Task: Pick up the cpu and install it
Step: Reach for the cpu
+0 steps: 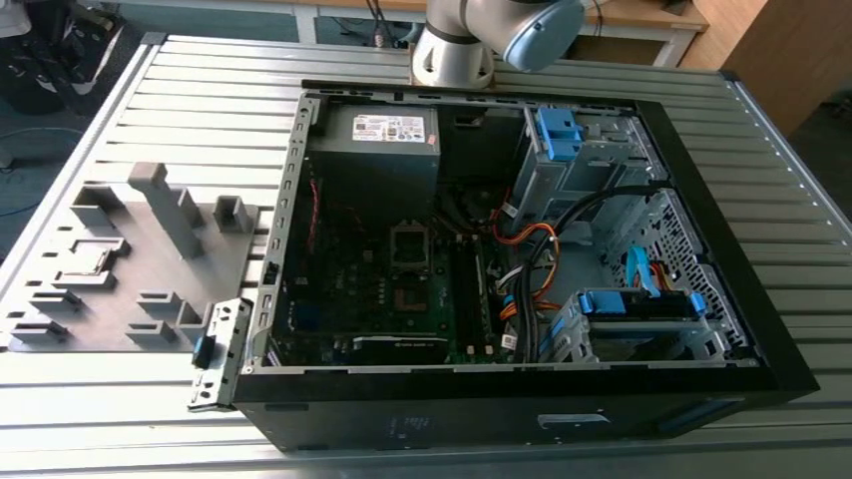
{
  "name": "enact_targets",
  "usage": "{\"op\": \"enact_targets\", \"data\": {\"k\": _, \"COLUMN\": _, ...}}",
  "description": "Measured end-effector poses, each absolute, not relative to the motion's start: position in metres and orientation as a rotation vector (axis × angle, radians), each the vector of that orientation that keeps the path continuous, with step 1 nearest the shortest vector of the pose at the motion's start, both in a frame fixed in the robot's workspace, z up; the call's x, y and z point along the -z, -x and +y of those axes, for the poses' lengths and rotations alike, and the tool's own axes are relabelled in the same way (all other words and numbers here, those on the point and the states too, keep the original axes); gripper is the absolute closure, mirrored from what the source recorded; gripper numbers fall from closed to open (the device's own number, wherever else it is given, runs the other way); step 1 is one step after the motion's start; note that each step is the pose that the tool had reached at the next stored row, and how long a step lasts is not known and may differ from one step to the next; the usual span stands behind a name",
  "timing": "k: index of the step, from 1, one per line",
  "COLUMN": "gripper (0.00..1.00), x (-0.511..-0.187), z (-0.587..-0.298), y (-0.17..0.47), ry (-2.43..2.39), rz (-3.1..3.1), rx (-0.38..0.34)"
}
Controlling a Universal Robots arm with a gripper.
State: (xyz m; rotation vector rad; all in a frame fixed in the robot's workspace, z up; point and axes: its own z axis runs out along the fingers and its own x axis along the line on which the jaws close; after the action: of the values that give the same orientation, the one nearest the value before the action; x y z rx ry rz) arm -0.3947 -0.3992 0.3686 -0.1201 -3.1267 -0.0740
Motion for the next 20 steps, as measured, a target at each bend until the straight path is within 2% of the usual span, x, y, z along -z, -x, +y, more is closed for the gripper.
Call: {"op": "enact_targets", "data": {"k": 20, "gripper": 0.89, "x": -0.349, "z": -0.4, "y": 0.43, "ry": 0.12, "rz": -3.127, "rx": 0.073}}
